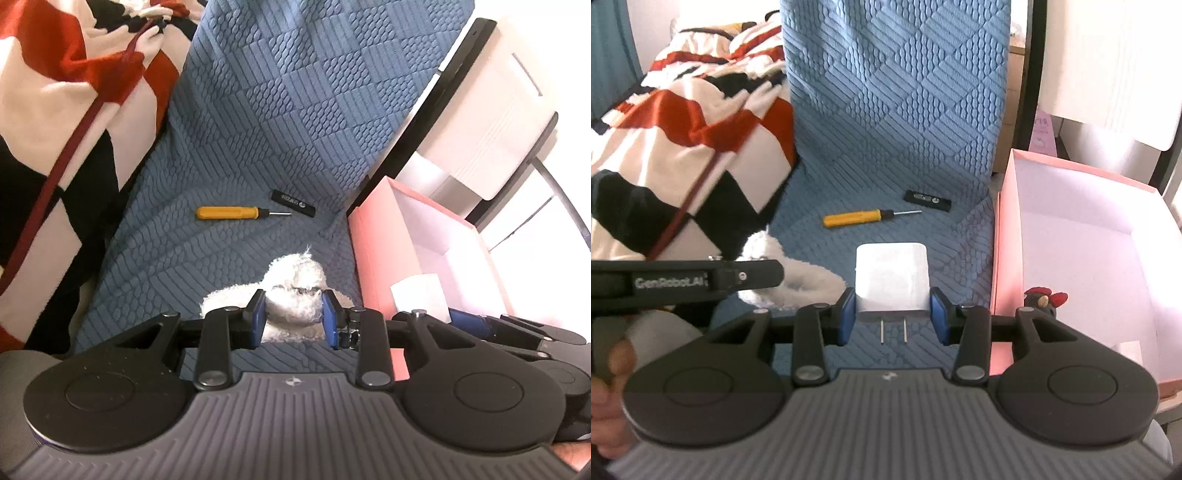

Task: Organize rigid objects
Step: 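Lift the charger and plush toy and carry both over the pink box, then lower the plush toy into the box and open the left gripper while the right gripper releases the charger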

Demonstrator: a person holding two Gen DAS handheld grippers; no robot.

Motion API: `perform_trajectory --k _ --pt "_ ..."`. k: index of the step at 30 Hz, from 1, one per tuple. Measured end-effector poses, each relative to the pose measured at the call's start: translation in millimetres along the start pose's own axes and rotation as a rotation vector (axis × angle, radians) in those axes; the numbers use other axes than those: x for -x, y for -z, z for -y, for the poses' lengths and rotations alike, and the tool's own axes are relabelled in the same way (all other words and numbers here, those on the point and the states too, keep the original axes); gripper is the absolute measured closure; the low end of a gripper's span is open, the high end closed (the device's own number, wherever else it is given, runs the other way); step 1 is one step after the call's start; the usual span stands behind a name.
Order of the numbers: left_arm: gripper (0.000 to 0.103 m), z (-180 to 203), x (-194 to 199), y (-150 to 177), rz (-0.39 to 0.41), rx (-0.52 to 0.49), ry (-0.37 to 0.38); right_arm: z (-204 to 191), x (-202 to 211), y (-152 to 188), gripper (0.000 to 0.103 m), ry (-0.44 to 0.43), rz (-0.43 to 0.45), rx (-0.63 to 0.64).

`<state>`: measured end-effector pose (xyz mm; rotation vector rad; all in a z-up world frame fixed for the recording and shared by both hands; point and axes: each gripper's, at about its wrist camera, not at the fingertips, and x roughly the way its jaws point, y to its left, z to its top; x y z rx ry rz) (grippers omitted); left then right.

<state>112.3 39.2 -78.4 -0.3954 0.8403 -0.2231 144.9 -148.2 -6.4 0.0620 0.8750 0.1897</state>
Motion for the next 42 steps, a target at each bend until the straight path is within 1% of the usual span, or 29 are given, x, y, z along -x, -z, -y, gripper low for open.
perform_trajectory --k 7,12,17,21,26,33,38,39,42 --pt "0.067 16 12 6 0.006 -0.02 0.019 6 26 2 0.058 0.005 0.039 -0.014" --pt "0.067 34 13 6 0.011 -0.032 0.049 21 47 3 0.058 0.027 0.072 -0.028" --pt "0.067 59 8 6 0.007 -0.065 0.093 38 61 5 0.058 0.063 0.099 -0.043" --pt "0.067 84 -1 9 -0.003 -0.105 0.129 56 73 7 0.058 0.093 0.119 -0.064" --pt "0.067 114 -14 17 -0.015 -0.138 0.178 81 83 12 0.058 0.129 0.124 -0.102" --pt "0.067 158 -38 6 -0.044 -0.184 0.24 118 86 14 0.058 0.17 0.143 -0.16" --pt "0.067 189 -60 -3 -0.042 -0.257 0.236 150 80 6 0.058 0.194 0.154 -0.191" --pt "0.067 194 -66 -5 -0.047 -0.265 0.231 156 77 5 0.058 0.207 0.156 -0.189" --pt "0.067 204 -86 -10 -0.072 -0.269 0.223 176 66 2 0.058 0.21 0.149 -0.208"
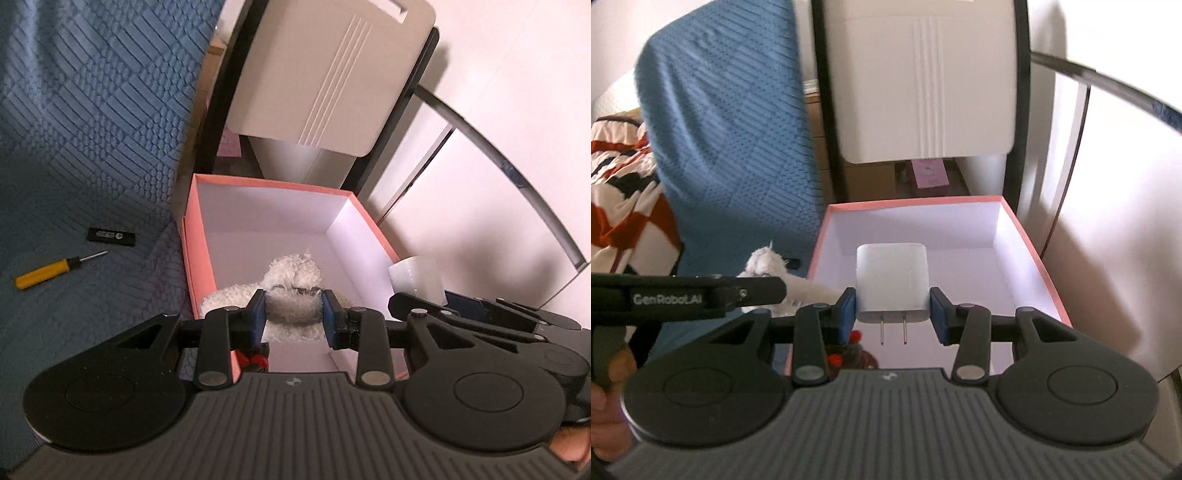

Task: Organize rigid objects
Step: 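Lower the plush toy into the box and open the left gripper while the right gripper releases the charger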

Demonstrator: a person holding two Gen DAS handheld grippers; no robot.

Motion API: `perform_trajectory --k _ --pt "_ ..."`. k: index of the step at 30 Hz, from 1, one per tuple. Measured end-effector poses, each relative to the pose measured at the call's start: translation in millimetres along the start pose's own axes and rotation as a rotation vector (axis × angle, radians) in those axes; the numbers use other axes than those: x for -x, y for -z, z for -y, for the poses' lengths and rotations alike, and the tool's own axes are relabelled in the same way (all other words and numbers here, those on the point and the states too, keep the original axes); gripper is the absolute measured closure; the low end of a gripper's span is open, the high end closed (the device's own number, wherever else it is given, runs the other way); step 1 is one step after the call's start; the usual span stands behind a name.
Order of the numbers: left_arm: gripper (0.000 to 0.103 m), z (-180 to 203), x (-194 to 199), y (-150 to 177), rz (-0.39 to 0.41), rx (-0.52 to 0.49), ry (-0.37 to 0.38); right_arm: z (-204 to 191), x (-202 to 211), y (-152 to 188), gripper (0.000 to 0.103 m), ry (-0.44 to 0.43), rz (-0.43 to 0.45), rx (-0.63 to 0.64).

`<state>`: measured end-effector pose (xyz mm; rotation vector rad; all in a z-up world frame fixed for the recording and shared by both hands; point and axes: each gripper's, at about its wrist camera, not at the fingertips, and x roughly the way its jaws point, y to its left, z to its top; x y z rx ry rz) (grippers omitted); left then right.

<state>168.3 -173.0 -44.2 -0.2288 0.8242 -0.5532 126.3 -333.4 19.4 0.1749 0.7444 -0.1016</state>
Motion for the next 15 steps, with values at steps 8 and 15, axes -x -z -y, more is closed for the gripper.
perform_trajectory --k 8,15 --pt "0.067 -1 -64 -14 -0.106 0.014 -0.014 44 -59 1 0.058 0.045 -0.098 -0.036" --pt "0.066 -1 -106 -25 -0.186 0.023 -0.028 69 -102 11 0.058 0.053 -0.198 -0.066"
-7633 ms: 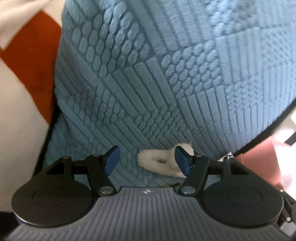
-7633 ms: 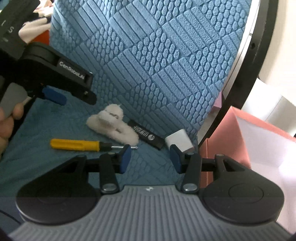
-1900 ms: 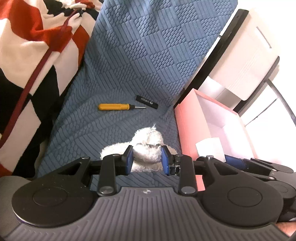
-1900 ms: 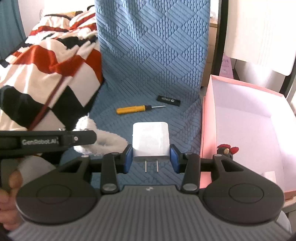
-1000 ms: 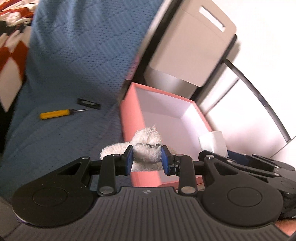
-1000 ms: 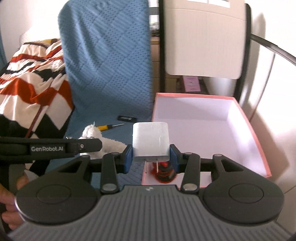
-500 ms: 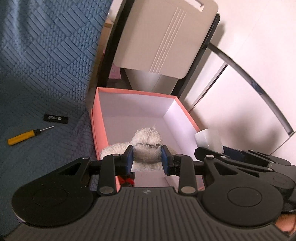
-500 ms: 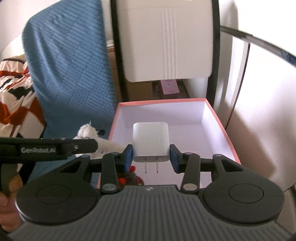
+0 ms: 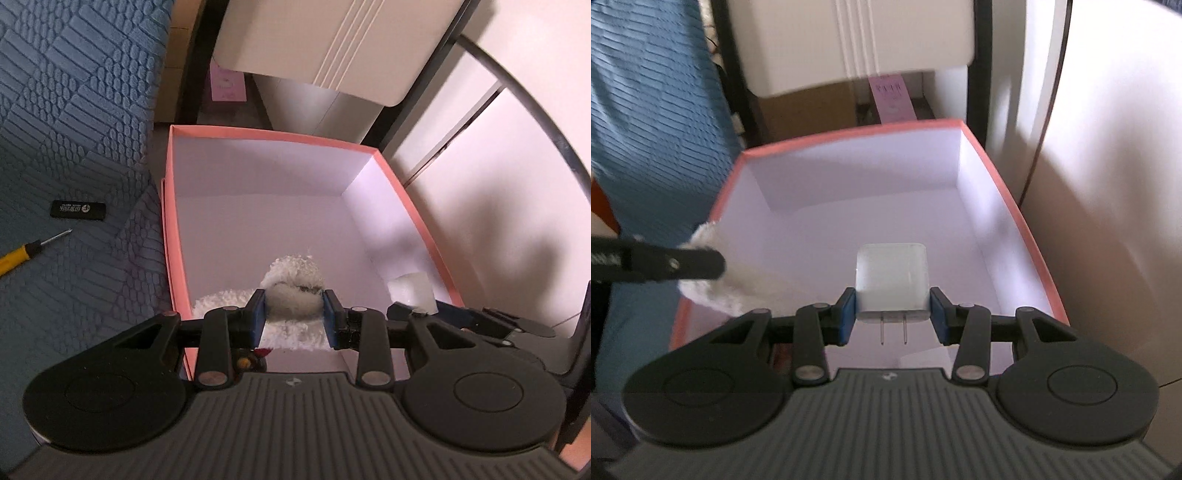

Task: Organize rigid objects
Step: 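Lower the plush toy into the box and open the left gripper while the right gripper releases the charger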

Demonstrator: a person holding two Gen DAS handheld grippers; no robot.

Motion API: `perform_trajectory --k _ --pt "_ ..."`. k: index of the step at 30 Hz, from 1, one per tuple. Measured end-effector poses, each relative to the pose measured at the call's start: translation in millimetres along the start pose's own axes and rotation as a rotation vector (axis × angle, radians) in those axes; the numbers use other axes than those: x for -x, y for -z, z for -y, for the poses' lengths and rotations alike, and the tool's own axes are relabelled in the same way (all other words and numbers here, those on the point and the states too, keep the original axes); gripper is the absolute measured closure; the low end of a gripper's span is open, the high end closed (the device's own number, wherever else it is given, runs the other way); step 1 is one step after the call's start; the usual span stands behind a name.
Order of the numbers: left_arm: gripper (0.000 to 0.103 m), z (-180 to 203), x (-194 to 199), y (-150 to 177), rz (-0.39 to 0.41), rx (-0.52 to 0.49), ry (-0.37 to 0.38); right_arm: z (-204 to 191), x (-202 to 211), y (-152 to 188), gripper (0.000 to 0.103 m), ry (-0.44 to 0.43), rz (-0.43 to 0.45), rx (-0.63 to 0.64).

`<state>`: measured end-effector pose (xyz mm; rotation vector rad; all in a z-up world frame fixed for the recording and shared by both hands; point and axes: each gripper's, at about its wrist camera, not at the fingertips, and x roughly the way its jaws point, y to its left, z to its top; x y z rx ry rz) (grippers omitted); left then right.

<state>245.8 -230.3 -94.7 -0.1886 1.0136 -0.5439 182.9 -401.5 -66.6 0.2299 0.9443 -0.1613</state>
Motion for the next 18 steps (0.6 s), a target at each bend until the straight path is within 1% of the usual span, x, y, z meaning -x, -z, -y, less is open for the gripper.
perform_trajectory --k 4,7,9,12,14,15,18 --pt "0.066 5 -11 -4 -0.027 -0.021 -0.019 11 -17 4 0.058 0.002 -0.04 -0.02" --pt "0.066 8 -14 -4 -0.029 -0.028 -0.026 15 -25 9 0.057 -0.005 -0.063 -0.02" --pt "0.066 11 -18 -4 -0.04 -0.041 -0.053 15 -29 11 0.057 -0.007 -0.072 -0.022" --pt "0.065 9 -20 -4 -0.057 -0.033 -0.041 14 -31 13 0.057 -0.009 -0.076 -0.026" --pt "0.062 7 -19 -4 -0.06 -0.022 -0.032 12 -29 14 0.058 -0.007 -0.073 -0.026" --pt "0.059 7 -19 -4 -0.058 -0.024 -0.027 11 -28 13 0.059 -0.003 -0.068 -0.024" --pt "0.057 8 -15 -2 -0.044 -0.034 -0.026 13 -26 10 0.057 -0.007 -0.061 -0.036"
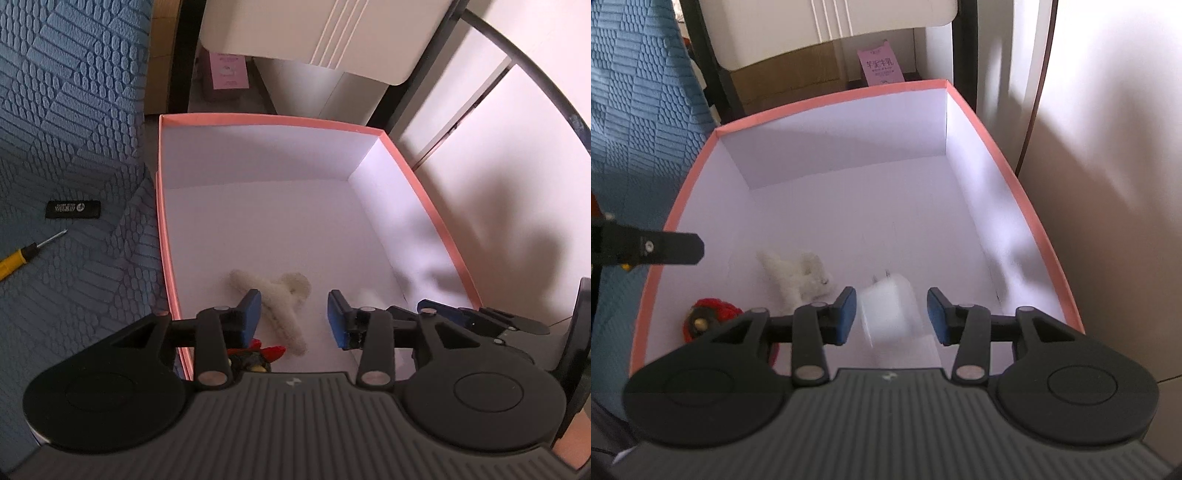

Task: Organize rigid objects
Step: 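Lower the plush toy into the box and open the left gripper while the right gripper releases the charger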

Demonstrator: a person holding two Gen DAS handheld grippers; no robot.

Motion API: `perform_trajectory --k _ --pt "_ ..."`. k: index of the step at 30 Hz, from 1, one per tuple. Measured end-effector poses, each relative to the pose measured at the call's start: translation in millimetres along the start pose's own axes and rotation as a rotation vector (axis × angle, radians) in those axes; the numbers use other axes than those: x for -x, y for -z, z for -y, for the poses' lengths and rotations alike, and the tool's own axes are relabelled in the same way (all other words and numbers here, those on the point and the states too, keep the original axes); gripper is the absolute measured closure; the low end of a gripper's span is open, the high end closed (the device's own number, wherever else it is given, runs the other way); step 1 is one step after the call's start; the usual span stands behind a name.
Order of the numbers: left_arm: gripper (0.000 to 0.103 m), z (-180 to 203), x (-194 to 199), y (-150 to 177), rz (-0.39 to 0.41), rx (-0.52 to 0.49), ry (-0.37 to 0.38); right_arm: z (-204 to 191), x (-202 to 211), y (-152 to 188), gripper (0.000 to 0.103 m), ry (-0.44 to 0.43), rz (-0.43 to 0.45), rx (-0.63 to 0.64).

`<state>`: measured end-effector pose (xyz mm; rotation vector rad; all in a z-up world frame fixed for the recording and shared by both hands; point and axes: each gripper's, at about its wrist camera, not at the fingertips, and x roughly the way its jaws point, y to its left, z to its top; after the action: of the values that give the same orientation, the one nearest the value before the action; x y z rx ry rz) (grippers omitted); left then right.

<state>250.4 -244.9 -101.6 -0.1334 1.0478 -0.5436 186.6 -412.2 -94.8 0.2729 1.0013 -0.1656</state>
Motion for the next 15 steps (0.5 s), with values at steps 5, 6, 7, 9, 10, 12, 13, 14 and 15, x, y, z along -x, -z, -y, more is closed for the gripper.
perform_trajectory --k 5,6,7,9,10,12,13,14,15 --pt "0.057 -1 14 3 0.046 0.038 0.022 -4 12 0 0.057 -0.019 0.021 0.006" --pt "0.057 -1 19 3 0.06 0.037 0.022 -5 16 0 0.057 -0.025 0.029 0.004" --pt "0.057 -1 23 4 0.07 0.041 0.027 -7 20 0 0.057 -0.028 0.041 0.004" --pt "0.057 -2 33 6 0.088 0.048 0.038 -11 29 1 0.057 -0.026 0.065 0.01" --pt "0.057 -2 40 8 0.103 0.041 0.037 -13 33 2 0.057 -0.032 0.077 0.012" --pt "0.057 -3 53 10 0.137 0.023 0.026 -16 43 2 0.057 -0.045 0.1 0.004" --pt "0.057 -4 61 13 0.157 0.015 0.021 -19 48 2 0.057 -0.053 0.111 0.0" --pt "0.057 -5 68 15 0.175 0.011 0.022 -21 53 2 0.057 -0.059 0.123 -0.001" --pt "0.057 -7 75 17 0.191 0.013 0.027 -24 58 2 0.057 -0.067 0.136 -0.001"
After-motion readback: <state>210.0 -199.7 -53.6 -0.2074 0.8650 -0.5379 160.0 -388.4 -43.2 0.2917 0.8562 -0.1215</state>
